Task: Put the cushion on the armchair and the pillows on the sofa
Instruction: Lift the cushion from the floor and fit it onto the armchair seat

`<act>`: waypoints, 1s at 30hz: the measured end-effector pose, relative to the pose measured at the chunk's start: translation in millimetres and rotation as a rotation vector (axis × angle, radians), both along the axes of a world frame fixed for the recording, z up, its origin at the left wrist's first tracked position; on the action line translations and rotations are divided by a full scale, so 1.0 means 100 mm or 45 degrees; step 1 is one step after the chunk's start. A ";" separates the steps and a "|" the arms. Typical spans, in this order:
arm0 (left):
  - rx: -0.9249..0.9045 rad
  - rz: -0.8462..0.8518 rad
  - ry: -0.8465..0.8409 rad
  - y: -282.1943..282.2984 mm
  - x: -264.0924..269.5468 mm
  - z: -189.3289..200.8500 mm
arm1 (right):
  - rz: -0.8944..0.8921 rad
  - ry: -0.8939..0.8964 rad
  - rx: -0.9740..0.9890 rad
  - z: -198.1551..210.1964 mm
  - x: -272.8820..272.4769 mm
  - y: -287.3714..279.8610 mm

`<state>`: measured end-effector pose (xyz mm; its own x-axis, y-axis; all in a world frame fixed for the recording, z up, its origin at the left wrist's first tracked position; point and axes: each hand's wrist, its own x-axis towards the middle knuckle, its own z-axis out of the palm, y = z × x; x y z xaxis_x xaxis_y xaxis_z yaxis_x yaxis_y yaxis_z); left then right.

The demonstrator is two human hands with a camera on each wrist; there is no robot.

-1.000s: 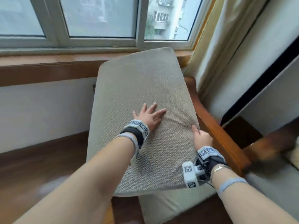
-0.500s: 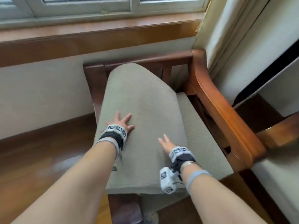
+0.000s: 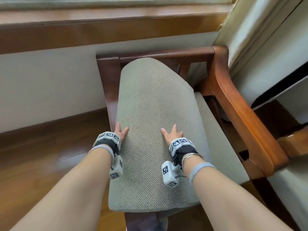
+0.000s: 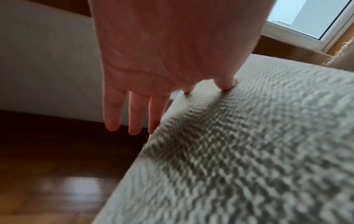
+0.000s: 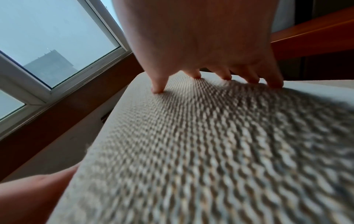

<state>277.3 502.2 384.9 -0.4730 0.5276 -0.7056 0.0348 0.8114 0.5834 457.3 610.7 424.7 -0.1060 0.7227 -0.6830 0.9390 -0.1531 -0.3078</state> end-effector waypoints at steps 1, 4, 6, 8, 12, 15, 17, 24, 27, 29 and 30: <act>-0.025 -0.012 -0.004 0.00 -0.01 -0.05 | -0.011 -0.004 0.010 -0.05 -0.01 -0.01; -0.053 -0.085 -0.023 -0.01 -0.06 -0.11 | -0.037 -0.013 0.067 -0.13 -0.01 -0.03; -0.025 -0.068 -0.011 -0.03 -0.10 -0.06 | -0.066 -0.027 0.109 -0.13 0.00 -0.03; 0.035 -0.002 -0.074 0.02 -0.15 0.01 | -0.120 -0.019 0.136 -0.11 0.06 0.01; -0.017 0.249 -0.240 0.23 -0.08 0.21 | -0.195 0.045 0.113 0.06 0.37 0.26; 0.009 0.185 -0.376 0.51 0.18 0.21 | -0.144 -0.006 0.086 0.26 0.69 0.49; 0.032 0.071 -0.338 0.82 0.31 0.10 | -0.098 -0.068 0.034 0.38 0.89 0.65; 0.121 -0.244 -0.205 1.63 1.12 0.91 | -0.125 -0.067 -0.055 0.65 1.60 1.19; 0.125 -0.445 0.031 2.04 1.32 1.24 | -0.197 0.047 -0.088 0.75 1.87 1.43; 0.160 -0.577 0.180 2.32 1.44 1.51 | -0.274 0.138 -0.165 0.80 2.02 1.55; 0.157 -0.660 0.248 2.46 1.50 1.63 | -0.301 0.191 -0.221 0.82 2.08 1.58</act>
